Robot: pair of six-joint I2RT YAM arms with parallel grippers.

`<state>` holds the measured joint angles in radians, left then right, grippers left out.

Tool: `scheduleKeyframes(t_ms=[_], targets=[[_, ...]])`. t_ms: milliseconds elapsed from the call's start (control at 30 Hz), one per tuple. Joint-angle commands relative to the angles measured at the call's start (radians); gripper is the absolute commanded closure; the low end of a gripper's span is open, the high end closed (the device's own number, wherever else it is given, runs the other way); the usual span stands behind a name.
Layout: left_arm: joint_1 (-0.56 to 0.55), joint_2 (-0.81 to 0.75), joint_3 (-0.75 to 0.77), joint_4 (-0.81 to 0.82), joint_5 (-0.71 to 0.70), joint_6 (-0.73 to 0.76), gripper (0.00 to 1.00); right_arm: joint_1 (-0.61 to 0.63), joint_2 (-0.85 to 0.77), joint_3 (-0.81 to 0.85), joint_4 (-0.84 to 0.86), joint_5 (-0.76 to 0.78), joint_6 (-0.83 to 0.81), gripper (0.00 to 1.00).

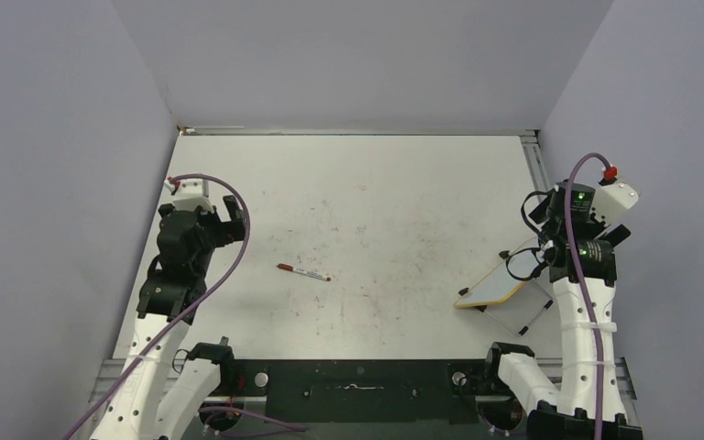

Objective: Write a sentence on the whiteboard
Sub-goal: Move the whiteboard to the center of the board.

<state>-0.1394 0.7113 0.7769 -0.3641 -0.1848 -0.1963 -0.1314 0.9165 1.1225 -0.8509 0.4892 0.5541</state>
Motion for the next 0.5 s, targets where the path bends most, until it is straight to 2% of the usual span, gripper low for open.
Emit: scheduleKeyframes(t_ms=[0, 133, 333, 467], targets=[[-0.032, -0.001, 0.007, 0.015, -0.032, 0.027, 0.04, -0.007, 0.0, 0.037, -0.097, 0.061, 0.045, 0.1], [-0.06, 0.006, 0.011, 0.01, -0.043, 0.037, 0.04, -0.007, -0.031, -0.014, -0.128, 0.004, 0.084, 0.09], [-0.088, 0.01, 0.012, 0.008, -0.05, 0.04, 0.04, -0.007, -0.067, -0.067, -0.143, -0.068, 0.114, 0.0], [-0.089, 0.007, 0.012, 0.007, -0.052, 0.04, 0.04, -0.007, -0.08, -0.1, -0.149, -0.11, 0.127, 0.08]])
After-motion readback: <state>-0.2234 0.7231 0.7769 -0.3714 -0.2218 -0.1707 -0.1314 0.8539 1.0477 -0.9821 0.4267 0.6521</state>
